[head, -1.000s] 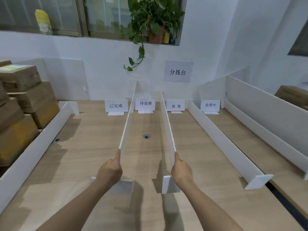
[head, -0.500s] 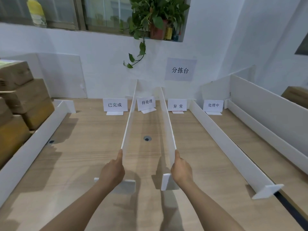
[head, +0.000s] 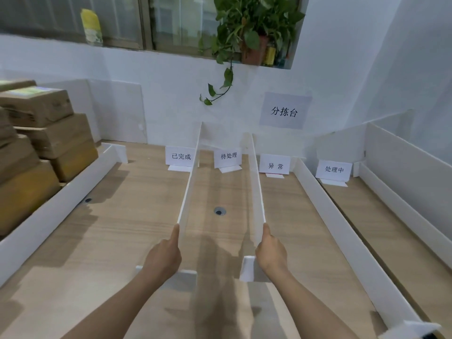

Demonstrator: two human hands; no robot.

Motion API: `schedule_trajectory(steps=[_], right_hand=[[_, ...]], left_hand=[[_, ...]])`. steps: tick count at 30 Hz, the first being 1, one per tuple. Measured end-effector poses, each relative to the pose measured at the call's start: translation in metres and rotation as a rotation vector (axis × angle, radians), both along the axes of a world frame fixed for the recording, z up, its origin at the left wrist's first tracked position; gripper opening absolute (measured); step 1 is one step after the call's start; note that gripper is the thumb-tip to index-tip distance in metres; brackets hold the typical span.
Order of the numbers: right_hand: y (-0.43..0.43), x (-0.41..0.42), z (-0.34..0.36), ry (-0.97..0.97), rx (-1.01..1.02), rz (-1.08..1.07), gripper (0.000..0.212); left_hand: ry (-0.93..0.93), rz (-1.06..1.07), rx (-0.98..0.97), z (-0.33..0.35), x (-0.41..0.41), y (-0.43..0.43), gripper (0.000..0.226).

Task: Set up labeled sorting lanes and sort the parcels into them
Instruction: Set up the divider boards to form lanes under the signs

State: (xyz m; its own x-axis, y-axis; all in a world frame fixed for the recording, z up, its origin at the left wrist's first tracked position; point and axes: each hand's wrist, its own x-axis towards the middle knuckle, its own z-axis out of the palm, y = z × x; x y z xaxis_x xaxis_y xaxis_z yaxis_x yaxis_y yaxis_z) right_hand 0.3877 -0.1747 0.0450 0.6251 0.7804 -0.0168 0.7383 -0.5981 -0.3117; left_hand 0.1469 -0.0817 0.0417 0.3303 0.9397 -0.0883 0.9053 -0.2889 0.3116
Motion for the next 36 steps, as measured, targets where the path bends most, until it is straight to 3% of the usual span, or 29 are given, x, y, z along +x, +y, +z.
schedule_trajectory(steps=[20, 36], right_hand=[[-0.067, 0.002, -0.033, 0.018, -0.045, 0.054, 0.07], [-0.054, -0.01, -0.042, 0.063, -0.025, 0.026, 0.066]], left_hand=[[0.0, 0.008, 0.02, -0.007, 0.032, -0.038, 0.068], [0.033, 0.018, -0.042, -0.029, 0.019, -0.039, 0.069]])
